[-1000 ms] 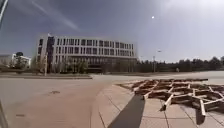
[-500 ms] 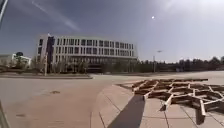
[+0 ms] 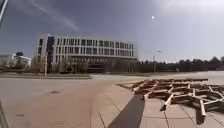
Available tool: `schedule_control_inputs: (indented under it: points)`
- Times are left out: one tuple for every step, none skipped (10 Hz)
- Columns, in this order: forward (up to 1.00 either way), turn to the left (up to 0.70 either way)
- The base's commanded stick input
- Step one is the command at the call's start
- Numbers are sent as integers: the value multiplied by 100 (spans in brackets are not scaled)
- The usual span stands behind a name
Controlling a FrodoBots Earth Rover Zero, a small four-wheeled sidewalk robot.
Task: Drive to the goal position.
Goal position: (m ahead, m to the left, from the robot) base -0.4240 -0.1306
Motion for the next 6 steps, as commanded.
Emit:
schedule_control_inputs:
  points:
    - [5,0]
    - [5,0]
    - [5,0]
    - [5,0]
    - [5,0]
    - [5,0]
